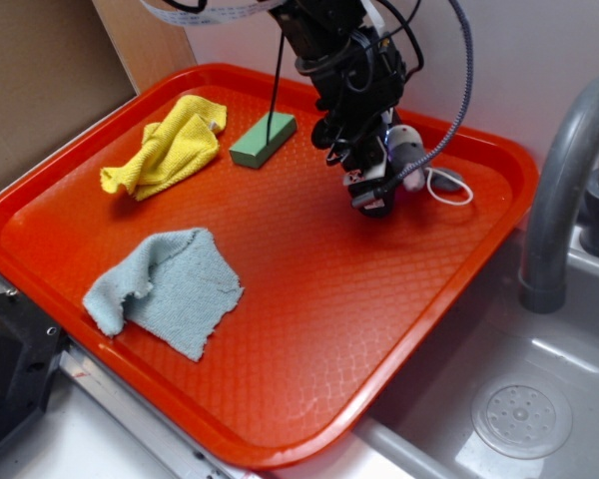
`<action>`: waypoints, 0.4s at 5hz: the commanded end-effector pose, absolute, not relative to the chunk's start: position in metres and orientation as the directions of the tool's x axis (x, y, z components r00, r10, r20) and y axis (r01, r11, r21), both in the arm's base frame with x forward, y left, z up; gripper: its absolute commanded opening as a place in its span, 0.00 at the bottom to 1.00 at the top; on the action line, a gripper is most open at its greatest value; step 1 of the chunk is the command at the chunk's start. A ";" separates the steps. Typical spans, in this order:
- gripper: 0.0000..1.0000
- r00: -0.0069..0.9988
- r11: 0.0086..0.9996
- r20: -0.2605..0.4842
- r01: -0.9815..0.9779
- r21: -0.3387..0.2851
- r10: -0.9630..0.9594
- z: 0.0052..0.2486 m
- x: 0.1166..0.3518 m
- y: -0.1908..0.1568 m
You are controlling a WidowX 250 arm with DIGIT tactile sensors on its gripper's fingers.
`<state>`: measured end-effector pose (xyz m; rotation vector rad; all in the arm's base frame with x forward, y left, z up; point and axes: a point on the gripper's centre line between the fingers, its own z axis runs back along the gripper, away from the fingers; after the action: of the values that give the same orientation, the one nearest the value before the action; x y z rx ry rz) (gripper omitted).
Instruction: Grab the gray animal.
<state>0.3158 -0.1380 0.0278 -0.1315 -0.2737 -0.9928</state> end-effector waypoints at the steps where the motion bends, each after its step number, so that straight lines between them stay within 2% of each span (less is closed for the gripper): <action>1: 0.00 0.673 0.738 0.306 0.639 0.216 -0.673 0.100 0.279 -0.135; 2: 0.00 0.797 0.878 0.369 0.423 0.225 -0.479 0.137 0.254 -0.120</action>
<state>0.2571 -0.1023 0.1247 0.1410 -0.3775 -0.4764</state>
